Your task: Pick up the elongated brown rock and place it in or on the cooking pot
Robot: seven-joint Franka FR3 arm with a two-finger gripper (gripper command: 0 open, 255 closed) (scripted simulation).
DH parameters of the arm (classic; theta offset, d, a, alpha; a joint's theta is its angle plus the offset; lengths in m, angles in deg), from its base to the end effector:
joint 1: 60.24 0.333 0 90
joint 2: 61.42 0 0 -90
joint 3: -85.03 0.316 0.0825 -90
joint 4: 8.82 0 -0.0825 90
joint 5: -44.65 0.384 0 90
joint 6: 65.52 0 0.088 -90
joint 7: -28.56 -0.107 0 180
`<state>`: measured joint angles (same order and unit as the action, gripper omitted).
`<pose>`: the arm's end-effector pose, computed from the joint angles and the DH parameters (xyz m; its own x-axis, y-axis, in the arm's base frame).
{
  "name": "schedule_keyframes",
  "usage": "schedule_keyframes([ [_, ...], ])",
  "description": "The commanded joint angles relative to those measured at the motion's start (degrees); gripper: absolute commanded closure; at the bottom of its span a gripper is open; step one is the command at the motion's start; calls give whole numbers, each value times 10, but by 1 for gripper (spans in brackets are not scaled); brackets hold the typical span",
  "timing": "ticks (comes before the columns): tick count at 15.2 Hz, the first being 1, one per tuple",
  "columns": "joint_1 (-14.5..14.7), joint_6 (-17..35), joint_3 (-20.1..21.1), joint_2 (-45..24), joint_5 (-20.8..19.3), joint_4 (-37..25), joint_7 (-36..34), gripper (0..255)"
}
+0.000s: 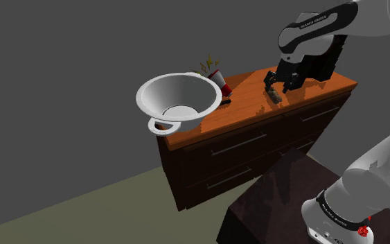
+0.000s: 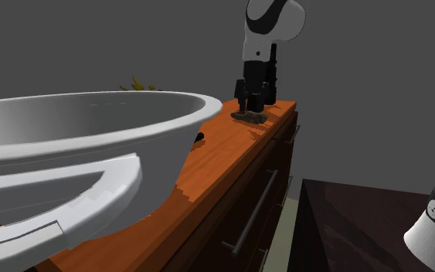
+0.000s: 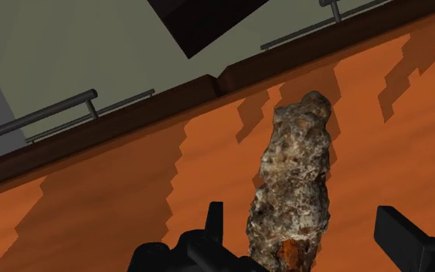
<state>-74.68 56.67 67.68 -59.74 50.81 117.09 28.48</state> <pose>0.4455 -0.2711 0.3930 0.8173 -0.5749 -0.0401 -0.5758 -0.8118 -0.0973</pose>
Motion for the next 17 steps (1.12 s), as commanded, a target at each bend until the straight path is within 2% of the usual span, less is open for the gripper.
schedule_keyframes([
  [1, 1, 15, 0, -6, 3, 9, 2, 0],
  [9, 1, 19, 0, -8, 4, 11, 3, 0],
  [10, 1, 19, 0, -8, 4, 11, 3, 255],
  [17, 1, 19, 0, -8, 4, 11, 3, 255],
])
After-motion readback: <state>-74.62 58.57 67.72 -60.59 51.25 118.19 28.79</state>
